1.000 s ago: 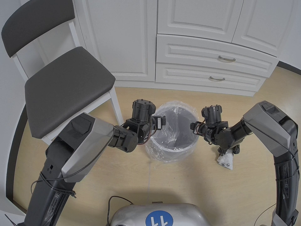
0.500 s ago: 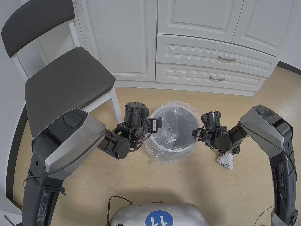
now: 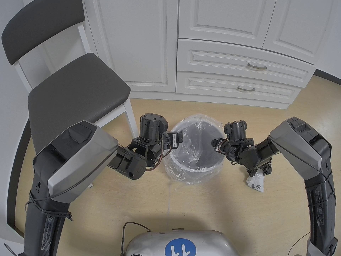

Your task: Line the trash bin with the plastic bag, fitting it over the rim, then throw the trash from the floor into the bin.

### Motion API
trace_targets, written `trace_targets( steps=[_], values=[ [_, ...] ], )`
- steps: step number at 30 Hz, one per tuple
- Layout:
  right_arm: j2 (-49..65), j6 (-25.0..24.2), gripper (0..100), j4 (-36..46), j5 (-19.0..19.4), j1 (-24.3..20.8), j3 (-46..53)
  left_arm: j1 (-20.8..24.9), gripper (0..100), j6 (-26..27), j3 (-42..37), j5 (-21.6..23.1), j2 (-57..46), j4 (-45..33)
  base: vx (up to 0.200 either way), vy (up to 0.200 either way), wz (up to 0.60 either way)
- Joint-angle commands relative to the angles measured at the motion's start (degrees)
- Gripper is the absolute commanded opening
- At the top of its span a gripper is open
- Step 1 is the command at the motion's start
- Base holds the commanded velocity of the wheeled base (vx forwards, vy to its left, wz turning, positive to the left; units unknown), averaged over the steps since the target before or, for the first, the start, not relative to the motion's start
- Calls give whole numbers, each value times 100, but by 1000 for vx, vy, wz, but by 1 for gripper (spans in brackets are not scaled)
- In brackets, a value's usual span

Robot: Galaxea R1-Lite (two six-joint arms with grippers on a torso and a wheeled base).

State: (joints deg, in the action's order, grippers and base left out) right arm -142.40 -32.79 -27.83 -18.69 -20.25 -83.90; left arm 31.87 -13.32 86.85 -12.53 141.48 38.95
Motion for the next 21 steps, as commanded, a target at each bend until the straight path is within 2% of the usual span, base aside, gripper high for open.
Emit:
trace_targets(
  steps=[1,3,12,17,21],
  values=[
    [-579,-184,100,-108,-144,-32,-654,-5,100,-21,-1,-12,2,-1,0,0,0],
    [-781,-263,100,-161,-328,-41,-865,-5,100,-21,-1,-30,-7,-1,0,0,0],
    [-1431,-816,100,-205,-689,-32,-1955,-14,100,-100,-1,-48,-7,7,0,0,0],
    [-1457,-904,100,-724,-733,-5,-1982,-14,100,-188,-89,-56,-16,122,0,0,0],
    [-1405,-860,100,-733,-733,-23,-1841,-14,100,-188,-194,-56,-24,245,0,0,0]
  ],
)
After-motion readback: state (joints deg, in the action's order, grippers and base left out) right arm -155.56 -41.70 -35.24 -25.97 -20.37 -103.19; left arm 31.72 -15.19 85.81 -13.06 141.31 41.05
